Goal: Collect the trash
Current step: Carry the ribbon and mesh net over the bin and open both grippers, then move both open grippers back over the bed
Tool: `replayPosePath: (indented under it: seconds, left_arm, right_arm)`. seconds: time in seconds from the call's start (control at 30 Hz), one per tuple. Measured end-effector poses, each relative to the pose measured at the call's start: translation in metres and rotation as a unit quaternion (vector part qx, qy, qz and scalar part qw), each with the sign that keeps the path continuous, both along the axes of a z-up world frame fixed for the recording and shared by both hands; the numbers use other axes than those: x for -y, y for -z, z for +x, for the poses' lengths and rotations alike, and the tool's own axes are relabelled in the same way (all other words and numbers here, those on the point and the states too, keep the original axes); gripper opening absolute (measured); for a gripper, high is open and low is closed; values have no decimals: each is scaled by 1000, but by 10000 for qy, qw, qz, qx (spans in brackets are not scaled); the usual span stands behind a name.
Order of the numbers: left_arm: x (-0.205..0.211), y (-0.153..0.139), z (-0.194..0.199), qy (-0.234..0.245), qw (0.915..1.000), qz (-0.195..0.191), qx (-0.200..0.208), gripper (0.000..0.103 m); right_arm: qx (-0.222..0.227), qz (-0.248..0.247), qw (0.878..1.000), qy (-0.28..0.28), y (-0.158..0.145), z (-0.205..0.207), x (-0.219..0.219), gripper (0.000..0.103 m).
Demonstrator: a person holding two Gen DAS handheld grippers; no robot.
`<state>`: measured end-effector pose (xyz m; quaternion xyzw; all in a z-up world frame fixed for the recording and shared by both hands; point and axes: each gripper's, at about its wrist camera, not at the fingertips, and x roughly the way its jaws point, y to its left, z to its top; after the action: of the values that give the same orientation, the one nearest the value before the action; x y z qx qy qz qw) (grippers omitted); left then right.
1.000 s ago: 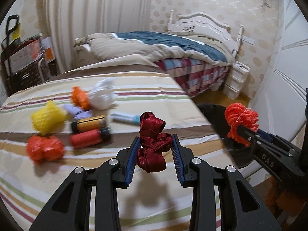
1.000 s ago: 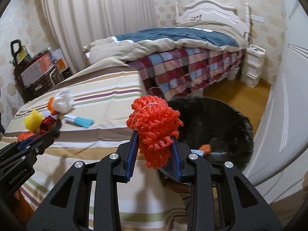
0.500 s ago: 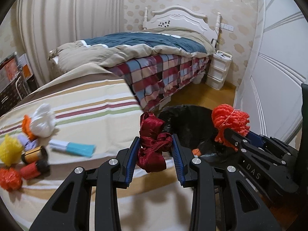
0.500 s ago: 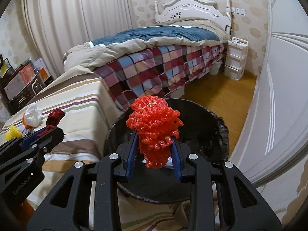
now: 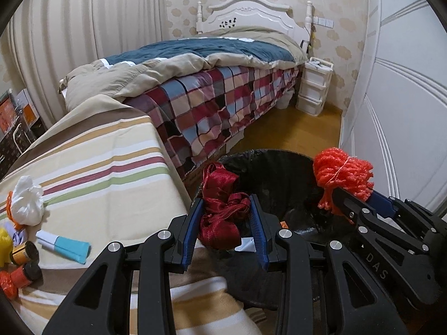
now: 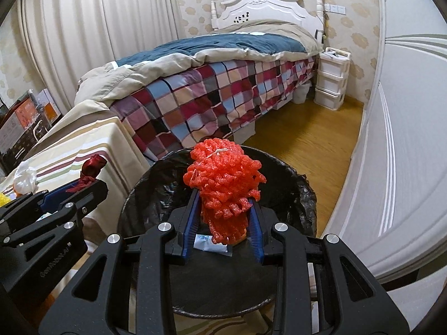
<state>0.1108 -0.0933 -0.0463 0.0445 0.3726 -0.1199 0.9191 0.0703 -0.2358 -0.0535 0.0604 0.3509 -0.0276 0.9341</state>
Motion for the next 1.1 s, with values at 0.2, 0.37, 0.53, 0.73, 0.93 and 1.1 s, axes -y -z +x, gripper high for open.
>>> replayPosePath:
  seconds: [0.2,0.37,0.53,0.73,0.93,1.1]
  left_arm:
    - [5,0,6,23,10000,72,-65,36]
    - [5,1,6,16,9999,81,-76,55]
    - [-2,-4,4,-164,9999,-24,48,75]
    - [-18,-8,-5,-338,9993,37,143,80]
    - [-45,-16,-25,-562,9975,224,352,82]
    - [-77,-22,-43,-824,9953,291,425,84]
  right_arm:
    - [-44,6,10000,82,4,5,6,33]
    - [-56,24,9998,193,6,5,10,40]
    - [-55,-42,9996,257,5,3,10,49]
    - [-41,47,9993,377,2,-5,11,67]
    - [10,152,9996,220,-6,-16,-7,79]
    - [60,242,9996,-146,-16,-24,-36,82]
